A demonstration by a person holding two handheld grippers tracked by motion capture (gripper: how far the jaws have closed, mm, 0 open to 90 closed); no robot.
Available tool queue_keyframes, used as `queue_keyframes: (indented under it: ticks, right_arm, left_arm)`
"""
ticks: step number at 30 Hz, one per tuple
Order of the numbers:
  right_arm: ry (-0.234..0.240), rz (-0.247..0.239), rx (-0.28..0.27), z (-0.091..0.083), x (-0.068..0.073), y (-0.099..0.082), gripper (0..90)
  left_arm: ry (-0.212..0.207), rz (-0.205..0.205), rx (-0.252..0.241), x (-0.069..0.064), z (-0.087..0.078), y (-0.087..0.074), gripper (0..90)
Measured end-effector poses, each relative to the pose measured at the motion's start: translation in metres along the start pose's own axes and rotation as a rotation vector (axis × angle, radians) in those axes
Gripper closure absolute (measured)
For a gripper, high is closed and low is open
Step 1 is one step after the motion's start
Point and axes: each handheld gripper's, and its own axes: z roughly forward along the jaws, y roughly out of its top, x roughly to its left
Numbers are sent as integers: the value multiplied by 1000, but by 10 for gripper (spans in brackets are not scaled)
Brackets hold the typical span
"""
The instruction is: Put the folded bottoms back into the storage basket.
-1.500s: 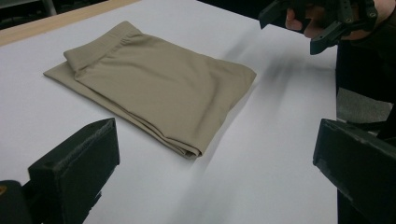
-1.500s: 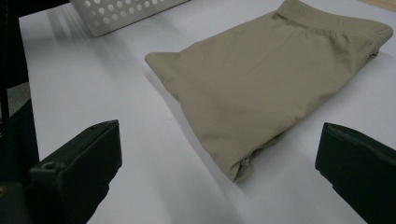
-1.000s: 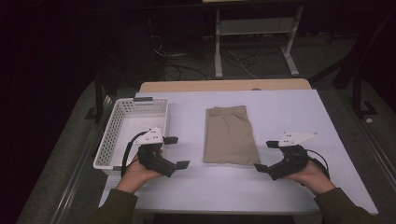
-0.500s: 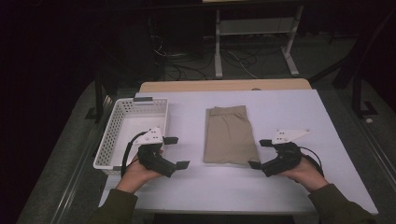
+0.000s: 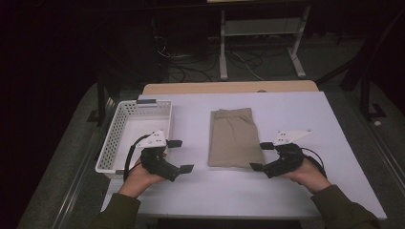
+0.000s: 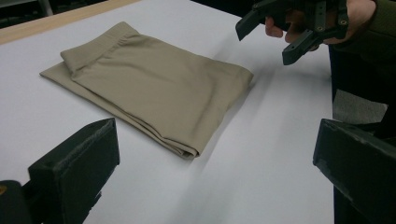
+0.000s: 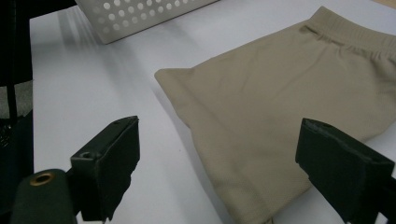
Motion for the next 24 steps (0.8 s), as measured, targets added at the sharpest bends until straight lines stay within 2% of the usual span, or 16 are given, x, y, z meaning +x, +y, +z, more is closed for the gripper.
queue_keyframes:
  ticks: [24]
  right_arm:
    - [36, -12, 27, 22, -4, 12, 203]
  left_arm:
    - [-1, -6, 0, 1, 0, 0, 4]
